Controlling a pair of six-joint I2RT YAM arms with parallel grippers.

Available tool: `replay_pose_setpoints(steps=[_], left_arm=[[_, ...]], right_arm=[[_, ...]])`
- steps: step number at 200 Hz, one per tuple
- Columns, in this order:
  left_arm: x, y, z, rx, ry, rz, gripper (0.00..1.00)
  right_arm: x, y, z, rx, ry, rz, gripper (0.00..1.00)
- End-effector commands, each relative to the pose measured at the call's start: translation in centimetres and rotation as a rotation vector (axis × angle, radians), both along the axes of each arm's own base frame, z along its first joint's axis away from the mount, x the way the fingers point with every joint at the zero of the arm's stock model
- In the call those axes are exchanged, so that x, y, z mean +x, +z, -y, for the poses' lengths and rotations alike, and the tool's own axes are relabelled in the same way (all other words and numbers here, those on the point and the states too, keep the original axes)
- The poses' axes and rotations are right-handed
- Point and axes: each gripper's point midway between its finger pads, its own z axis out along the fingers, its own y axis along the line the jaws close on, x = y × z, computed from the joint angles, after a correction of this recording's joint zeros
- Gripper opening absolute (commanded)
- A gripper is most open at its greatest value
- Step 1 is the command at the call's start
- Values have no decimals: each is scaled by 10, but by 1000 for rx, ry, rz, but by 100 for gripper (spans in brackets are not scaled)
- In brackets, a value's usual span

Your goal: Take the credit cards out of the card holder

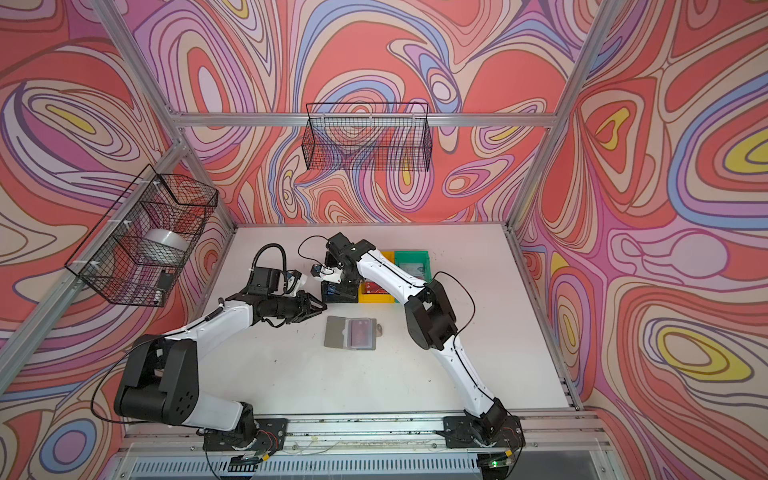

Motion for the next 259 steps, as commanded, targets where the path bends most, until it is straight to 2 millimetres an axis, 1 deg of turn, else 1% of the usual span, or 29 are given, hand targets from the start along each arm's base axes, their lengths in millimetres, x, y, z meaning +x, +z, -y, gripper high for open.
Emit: replay_pose_setpoints(steps=[1,22,41,58,89,104,116,129,146,150,167,172,175,194,200,209,224,239,245,246,248,259], left_arm=[[-1,-4,-2,-2,3,0,34],[-1,-4,-3,-2,5,0,34],[-1,-4,-3,-2,5,-1,34],[-1,-5,-3,-5,4,-3,34],[-1,-5,-3,-5,5,-4,34],[-2,-6,-3,-7,5,-7,34],[-1,-7,-3,-6,6,-7,34],[-2,-8,-3,-8,5,-9,34],[-3,-11,-1,-25,1,-20,34],[-4,-12,0,-32,2,-26,33],[-7,-16,6,-74,-11,-47,31],[-7,-17,8,-80,-14,-50,30],[-7,-18,10,-81,-18,-52,30],[-12,-23,20,-70,-48,-64,28],[-12,-25,22,-64,-50,-67,28],[-11,-27,24,-61,-50,-75,26],[-12,-31,26,-64,-53,-87,25],[-12,-36,26,-62,-54,-98,24],[-12,-38,26,-60,-55,-103,23],[-12,-38,26,-60,-56,-104,23],[-13,-39,26,-59,-57,-105,23],[-13,-43,27,-53,-62,-116,22]], right_arm=[[-3,-13,1,-36,9,-8,0],[-2,-15,0,-36,6,-2,0],[3,-13,-1,-33,-5,24,8],[10,-11,-2,-29,-23,56,18],[26,-3,-6,-9,-51,137,29],[36,3,-5,-4,-72,195,32],[46,11,-6,12,-99,250,32],[53,26,-7,48,-130,310,33],[56,51,-9,136,-183,364,34],[56,60,-8,162,-200,375,34],[42,86,-7,258,-257,348,33],[38,89,-5,278,-276,331,33],[34,96,-5,299,-288,328,32],[10,109,4,382,-362,256,30],[2,110,8,403,-391,226,28],[-11,108,14,426,-432,177,26],[-32,97,25,440,-504,90,19],[-50,78,38,431,-580,19,11],[-56,65,41,419,-605,-15,9],[-58,69,42,429,-607,-15,9],[-60,70,44,436,-612,-18,8],[-69,58,49,434,-644,-55,8]])
